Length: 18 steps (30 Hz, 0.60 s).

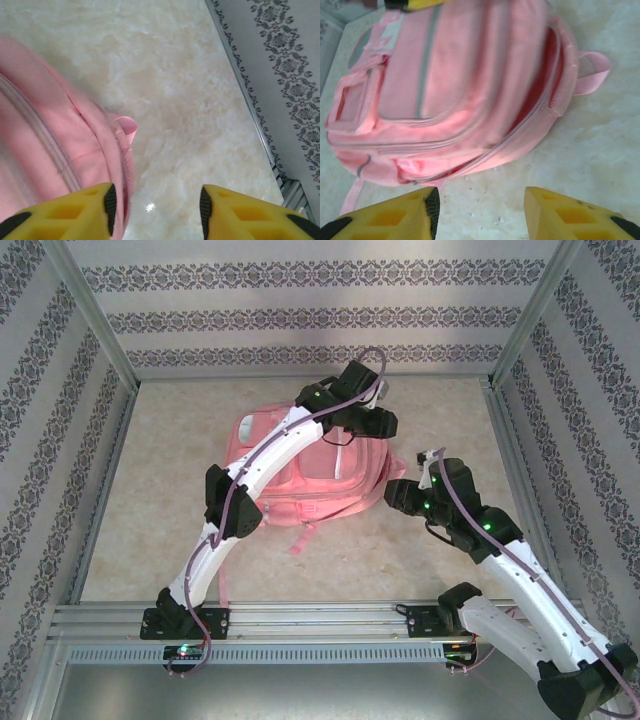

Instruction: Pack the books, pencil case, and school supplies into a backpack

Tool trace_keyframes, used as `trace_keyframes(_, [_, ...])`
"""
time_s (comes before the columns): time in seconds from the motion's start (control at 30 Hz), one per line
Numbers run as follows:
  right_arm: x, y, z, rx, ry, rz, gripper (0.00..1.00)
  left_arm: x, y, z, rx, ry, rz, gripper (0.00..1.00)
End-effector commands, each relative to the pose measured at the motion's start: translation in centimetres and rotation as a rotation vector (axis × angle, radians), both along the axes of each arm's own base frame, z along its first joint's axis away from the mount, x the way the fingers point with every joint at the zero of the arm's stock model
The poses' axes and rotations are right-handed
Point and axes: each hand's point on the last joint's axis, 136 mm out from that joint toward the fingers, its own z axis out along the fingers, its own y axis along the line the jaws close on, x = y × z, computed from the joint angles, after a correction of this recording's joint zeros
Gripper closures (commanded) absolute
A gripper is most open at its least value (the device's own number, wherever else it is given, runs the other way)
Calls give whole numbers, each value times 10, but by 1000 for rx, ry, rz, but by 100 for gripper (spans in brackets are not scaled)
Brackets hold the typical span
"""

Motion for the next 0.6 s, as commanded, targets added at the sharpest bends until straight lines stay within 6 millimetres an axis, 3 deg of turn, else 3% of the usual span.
trace_keyframes(0.0, [-8, 12, -5, -67, -55, 104, 50, -17, 36, 60, 54, -111, 53, 50])
trace_keyframes(0.17, [-18, 31, -11, -78, -121, 195, 51, -35, 98, 76, 154, -113, 248, 46])
trace_keyframes(0.27, [-19, 29, -22, -98, -74, 183, 53, -53, 137, 72, 97, -59, 408, 44])
trace_keyframes(0.37, [-20, 33, -28, -93, -40, 188, 54, -76, 168, 48, 69, 39, 474, 43])
trace_keyframes(0.47, [-23, 39, -35, -92, -8, 208, 55, -95, 196, 12, 198, 85, 463, 42])
trace_keyframes(0.57, [-26, 45, -44, -128, 23, 231, 55, -101, 223, -14, 376, 86, 466, 41])
